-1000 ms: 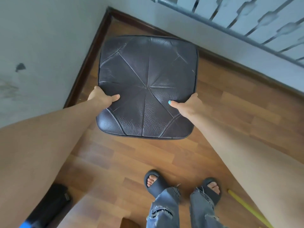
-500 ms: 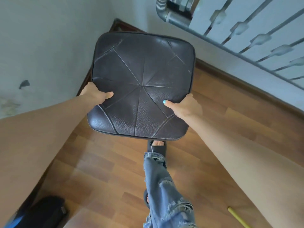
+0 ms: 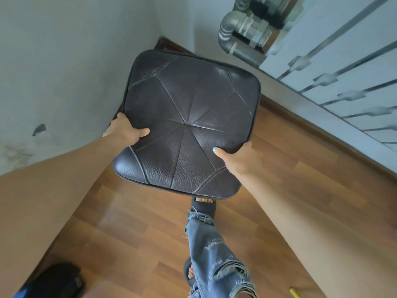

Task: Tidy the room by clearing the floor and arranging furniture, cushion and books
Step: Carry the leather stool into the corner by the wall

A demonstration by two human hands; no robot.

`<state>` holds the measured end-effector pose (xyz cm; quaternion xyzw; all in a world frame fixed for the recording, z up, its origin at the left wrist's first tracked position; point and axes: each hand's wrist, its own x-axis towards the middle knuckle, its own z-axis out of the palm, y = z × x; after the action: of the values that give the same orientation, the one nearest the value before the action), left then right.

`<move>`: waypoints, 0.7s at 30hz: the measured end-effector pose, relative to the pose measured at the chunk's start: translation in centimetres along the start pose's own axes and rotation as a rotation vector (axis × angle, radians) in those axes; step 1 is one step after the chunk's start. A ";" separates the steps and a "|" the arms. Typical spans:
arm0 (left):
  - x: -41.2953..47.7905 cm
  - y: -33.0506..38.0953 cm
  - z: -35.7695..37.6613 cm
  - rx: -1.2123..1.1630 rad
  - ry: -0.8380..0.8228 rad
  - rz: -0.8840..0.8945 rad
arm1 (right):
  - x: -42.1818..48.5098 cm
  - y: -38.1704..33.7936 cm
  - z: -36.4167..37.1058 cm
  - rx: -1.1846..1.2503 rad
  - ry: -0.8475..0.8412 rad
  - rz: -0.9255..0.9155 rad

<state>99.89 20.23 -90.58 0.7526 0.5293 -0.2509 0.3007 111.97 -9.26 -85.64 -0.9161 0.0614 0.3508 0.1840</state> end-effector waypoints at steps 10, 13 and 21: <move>2.4 0.7 -1.5 -0.074 0.025 0.072 | 0.9 -2.1 0.3 -0.003 0.034 -0.007; 3.7 1.3 -2.7 -0.129 0.053 0.117 | 1.3 -3.2 0.5 0.039 0.031 -0.014; 6.0 3.3 -5.4 -0.135 0.144 0.175 | 2.4 -6.7 1.1 0.024 0.015 -0.011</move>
<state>105.20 27.14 -90.46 0.7900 0.4974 -0.1329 0.3329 114.71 -2.59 -86.01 -0.9168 0.0622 0.3420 0.1964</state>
